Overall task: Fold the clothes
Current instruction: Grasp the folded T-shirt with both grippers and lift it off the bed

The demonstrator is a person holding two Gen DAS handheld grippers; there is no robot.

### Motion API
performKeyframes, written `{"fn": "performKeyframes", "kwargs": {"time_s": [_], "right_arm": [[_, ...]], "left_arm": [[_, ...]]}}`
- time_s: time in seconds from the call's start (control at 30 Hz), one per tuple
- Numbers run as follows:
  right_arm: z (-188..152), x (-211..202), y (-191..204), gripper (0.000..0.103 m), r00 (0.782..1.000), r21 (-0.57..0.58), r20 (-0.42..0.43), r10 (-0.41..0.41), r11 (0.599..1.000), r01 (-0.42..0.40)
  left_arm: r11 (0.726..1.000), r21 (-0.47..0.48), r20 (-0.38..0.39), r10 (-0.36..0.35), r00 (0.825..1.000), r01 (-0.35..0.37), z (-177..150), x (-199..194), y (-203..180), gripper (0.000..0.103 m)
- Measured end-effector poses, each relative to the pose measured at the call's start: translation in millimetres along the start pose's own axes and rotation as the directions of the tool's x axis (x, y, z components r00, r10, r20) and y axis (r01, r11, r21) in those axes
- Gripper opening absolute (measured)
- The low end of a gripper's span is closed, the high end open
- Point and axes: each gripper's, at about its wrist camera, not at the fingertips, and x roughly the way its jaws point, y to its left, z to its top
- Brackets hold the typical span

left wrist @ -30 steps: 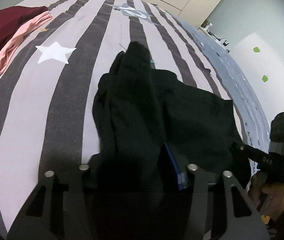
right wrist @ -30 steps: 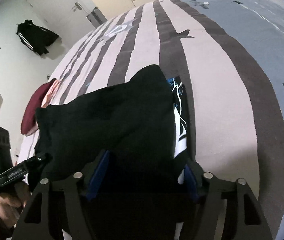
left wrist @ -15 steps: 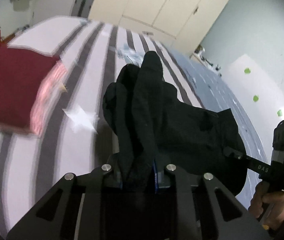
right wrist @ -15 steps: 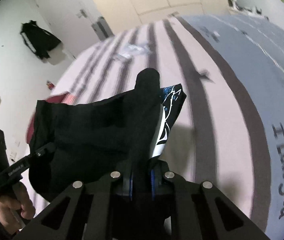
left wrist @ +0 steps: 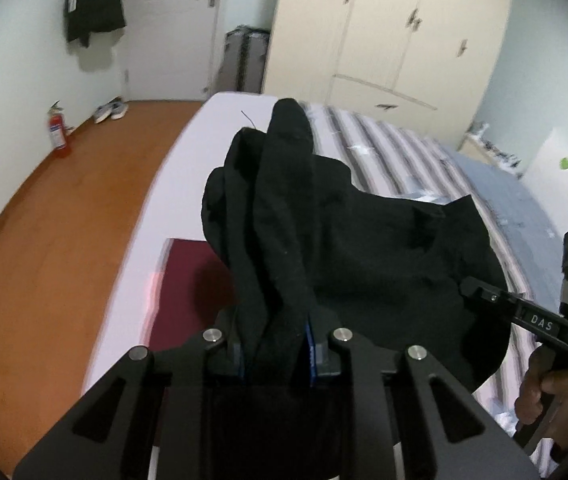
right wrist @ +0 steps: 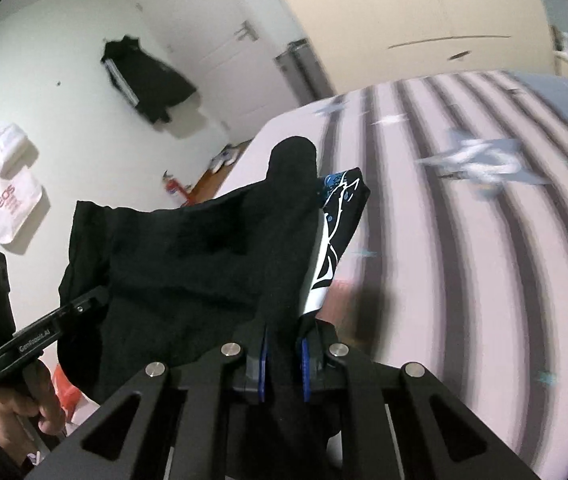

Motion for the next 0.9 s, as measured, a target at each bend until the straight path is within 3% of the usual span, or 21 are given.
{"fn": "performKeyframes", "kwargs": {"time_s": [0.17,0.33,0.4,0.5,0.63,0.77,0.9], "right_arm": [[-17.8,67.7,21.9,0.01,0.996,-0.026,-0.085,-0.028,0.999,0.025],[-27.2,64.0,20.6,0.01,0.996,-0.011,-0.085,-0.031,0.999,0.031],[-29.1,67.0,17.0,0.01,0.992,0.021,-0.122,-0.03,0.999,0.033],[-26.5,59.4,15.6,0.01,0.99,0.063,-0.138,-0.021,0.998,0.03],[-27.1,55.6,17.4,0.01,0.988,0.079,-0.148,-0.032,0.996,0.044],[-36.7,78.8,8.0,0.011,0.984,0.061,-0.168,-0.064,0.995,0.075],[-46.7,95.9,2.0,0.017,0.98,0.034,-0.18,-0.089,0.995,0.097]], "left_arm": [[0.999,-0.045,-0.098,0.009,0.995,-0.013,-22.6,43.7,45.8,0.018],[0.998,-0.065,-0.094,-0.003,0.996,-0.003,-39.6,49.9,47.2,0.018],[0.994,-0.104,-0.099,-0.026,0.995,0.015,-37.0,43.1,53.0,0.018],[0.998,-0.066,-0.072,-0.02,0.997,0.015,-29.5,26.9,52.1,0.018],[0.999,-0.032,-0.121,0.007,0.993,-0.011,-33.5,54.1,57.6,0.02],[0.999,-0.032,-0.119,0.032,0.992,-0.036,-38.4,73.7,61.3,0.029],[0.996,-0.063,-0.098,0.057,0.994,-0.063,-43.3,70.9,67.5,0.052]]}}
